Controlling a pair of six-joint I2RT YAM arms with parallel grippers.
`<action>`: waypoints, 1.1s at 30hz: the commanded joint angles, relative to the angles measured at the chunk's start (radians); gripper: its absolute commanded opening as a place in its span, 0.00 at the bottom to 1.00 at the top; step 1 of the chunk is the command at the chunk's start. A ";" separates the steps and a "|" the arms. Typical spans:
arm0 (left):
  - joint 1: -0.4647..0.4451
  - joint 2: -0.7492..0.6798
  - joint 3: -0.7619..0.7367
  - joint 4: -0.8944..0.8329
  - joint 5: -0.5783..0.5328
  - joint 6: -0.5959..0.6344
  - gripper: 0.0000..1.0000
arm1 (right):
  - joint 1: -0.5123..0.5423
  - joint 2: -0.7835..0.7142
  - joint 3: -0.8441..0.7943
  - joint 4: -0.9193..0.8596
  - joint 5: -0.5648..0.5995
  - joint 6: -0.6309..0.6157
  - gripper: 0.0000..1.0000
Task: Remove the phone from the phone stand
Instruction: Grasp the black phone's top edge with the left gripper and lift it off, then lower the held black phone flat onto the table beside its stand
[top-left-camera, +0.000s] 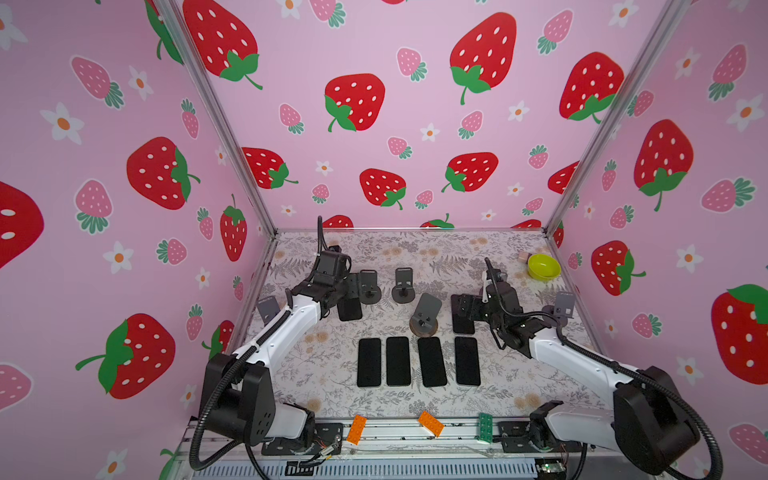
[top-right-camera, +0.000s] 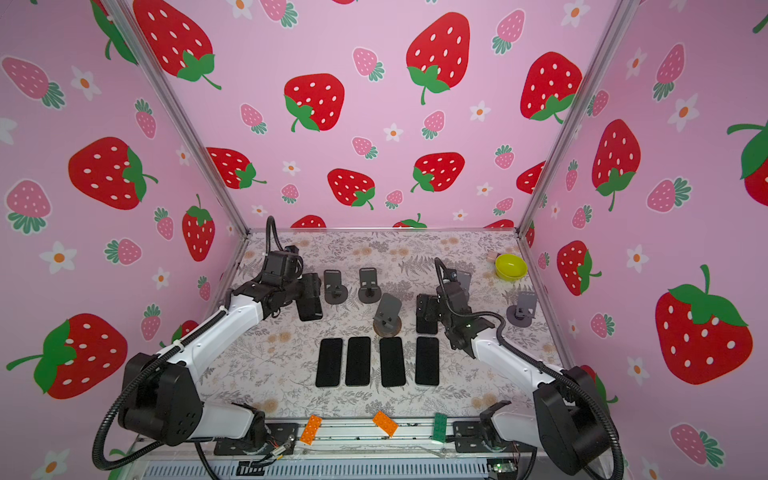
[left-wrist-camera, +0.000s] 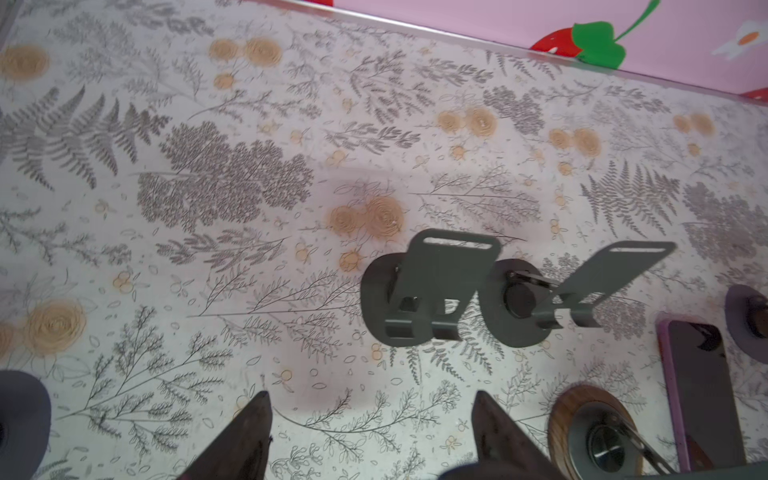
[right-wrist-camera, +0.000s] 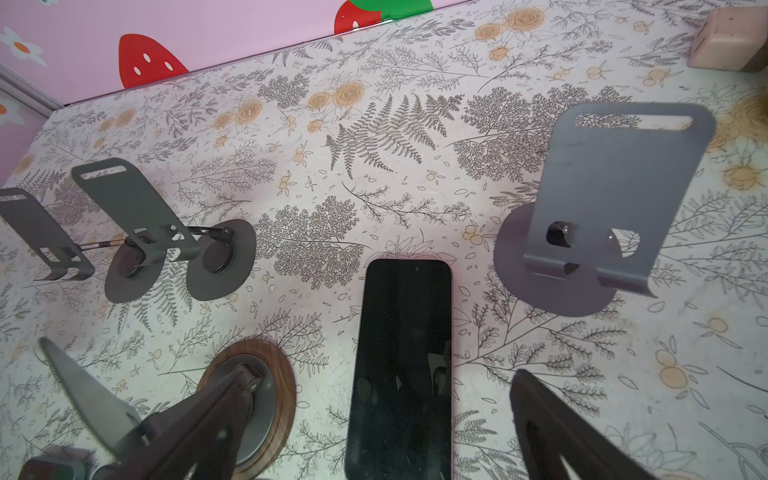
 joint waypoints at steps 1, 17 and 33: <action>0.049 -0.023 -0.029 0.074 0.038 -0.070 0.56 | 0.003 0.012 0.025 0.001 -0.014 0.008 1.00; 0.127 0.239 0.054 0.019 0.028 -0.318 0.54 | 0.003 0.020 0.023 -0.008 0.000 0.002 1.00; 0.116 0.378 0.110 -0.048 0.010 -0.328 0.50 | 0.001 0.058 0.031 -0.008 -0.018 0.005 1.00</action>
